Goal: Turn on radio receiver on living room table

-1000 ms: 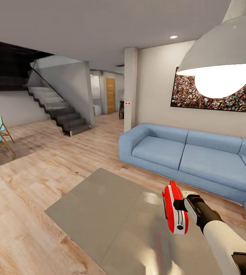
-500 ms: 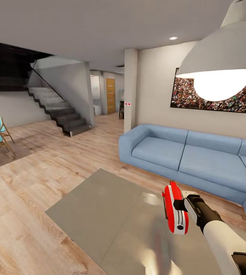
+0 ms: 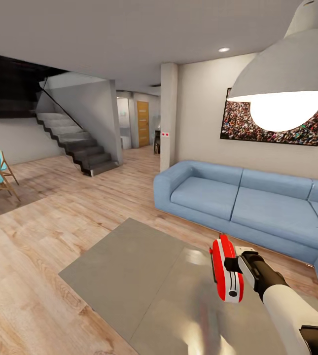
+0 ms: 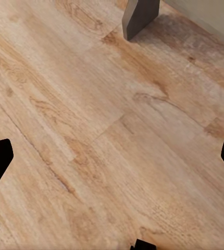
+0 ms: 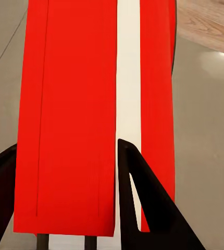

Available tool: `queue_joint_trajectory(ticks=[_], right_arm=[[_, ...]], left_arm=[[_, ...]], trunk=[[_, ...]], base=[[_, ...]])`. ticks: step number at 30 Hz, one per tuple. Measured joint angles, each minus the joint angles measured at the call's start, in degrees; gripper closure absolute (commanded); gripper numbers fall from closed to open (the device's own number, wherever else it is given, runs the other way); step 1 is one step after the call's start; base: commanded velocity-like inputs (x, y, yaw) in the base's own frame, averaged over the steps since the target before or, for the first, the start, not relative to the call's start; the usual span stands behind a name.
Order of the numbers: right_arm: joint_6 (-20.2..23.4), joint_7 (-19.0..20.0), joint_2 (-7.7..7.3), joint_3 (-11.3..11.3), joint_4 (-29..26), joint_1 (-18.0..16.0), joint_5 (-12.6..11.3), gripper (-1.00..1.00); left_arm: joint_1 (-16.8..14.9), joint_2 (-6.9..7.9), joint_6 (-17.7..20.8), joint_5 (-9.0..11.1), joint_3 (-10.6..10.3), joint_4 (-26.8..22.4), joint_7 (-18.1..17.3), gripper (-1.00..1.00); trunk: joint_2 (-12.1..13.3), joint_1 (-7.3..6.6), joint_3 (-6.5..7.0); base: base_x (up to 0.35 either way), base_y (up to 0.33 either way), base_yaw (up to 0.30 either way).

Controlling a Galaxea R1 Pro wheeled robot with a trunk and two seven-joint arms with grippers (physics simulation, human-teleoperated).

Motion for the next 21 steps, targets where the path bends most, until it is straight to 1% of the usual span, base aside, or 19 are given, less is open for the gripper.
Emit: queue_joint_trajectory(ticks=[9, 21], right_arm=[[0.00, -0.34, -0.01, -0.07, 0.00, 0.00, -0.12, 1.00], [-0.05, -0.36, 0.00, 0.03, 0.00, 0.00, -0.05, 1.00]], left_arm=[[0.03, 0.00, 0.00, 0.05, 0.00, 0.00, 0.00, -1.00], [0.01, 0.08, 0.00, 0.02, 0.00, 0.00, 0.00, -1.00]], trunk=[[0.00, 0.00, 0.00], [4.80, -2.63, 2.15]], base=[[0.000, 0.000, 0.000], [0.000, 0.000, 0.000]])
